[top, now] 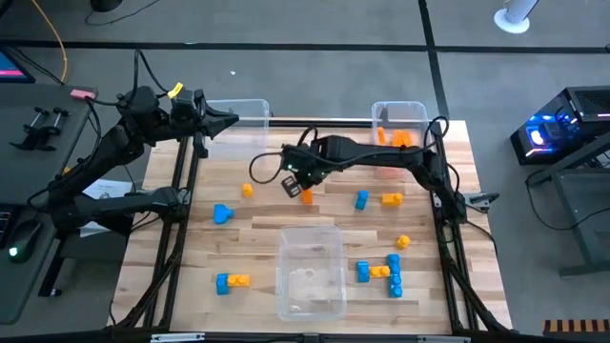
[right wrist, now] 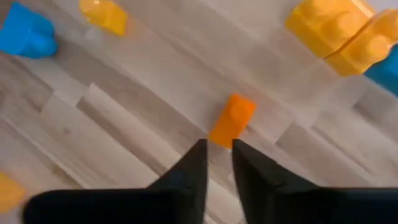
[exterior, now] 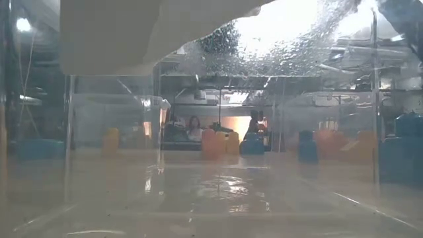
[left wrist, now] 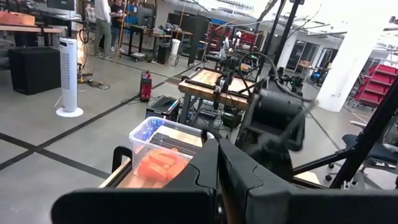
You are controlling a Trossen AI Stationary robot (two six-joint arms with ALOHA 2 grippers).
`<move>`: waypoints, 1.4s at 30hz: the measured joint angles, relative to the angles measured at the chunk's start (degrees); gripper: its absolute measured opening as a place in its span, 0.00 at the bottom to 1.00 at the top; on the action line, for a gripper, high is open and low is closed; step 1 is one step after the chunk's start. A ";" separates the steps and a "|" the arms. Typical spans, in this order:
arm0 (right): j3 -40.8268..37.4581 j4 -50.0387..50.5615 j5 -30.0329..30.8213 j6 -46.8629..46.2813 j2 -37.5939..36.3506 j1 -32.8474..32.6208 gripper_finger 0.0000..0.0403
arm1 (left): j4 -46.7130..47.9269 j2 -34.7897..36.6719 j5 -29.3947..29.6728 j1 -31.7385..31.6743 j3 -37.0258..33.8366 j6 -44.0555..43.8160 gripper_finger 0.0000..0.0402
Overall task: Sort blocks
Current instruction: Put the orange game piece into the top right transparent bin
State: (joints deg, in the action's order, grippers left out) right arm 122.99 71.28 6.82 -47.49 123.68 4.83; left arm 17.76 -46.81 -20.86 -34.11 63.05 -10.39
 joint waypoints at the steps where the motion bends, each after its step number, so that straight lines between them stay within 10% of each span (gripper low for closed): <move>1: 0.01 0.54 0.15 -1.02 0.71 -0.29 0.27 | 0.00 0.00 0.00 0.00 0.00 -0.04 0.00; 8: -0.13 1.40 -1.58 -6.62 6.74 -0.86 0.60 | 0.00 0.00 0.00 0.02 0.00 -1.56 0.00; 15: -0.02 -1.45 -1.05 -11.08 10.02 -0.20 0.69 | 0.43 0.00 0.00 0.02 0.00 -2.03 0.00; 33: -0.07 -3.30 -1.34 -11.72 17.02 2.33 0.68 | 0.84 0.00 -0.64 0.00 0.00 -2.01 0.00; 42: 0.01 1.35 1.33 -6.22 14.91 2.73 0.33 | -0.83 -0.01 -0.64 0.01 0.00 -2.01 0.00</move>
State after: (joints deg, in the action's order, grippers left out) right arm 123.00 72.64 8.15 -53.71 138.58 7.56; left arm 16.93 -46.82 -21.50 -34.10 63.05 -12.40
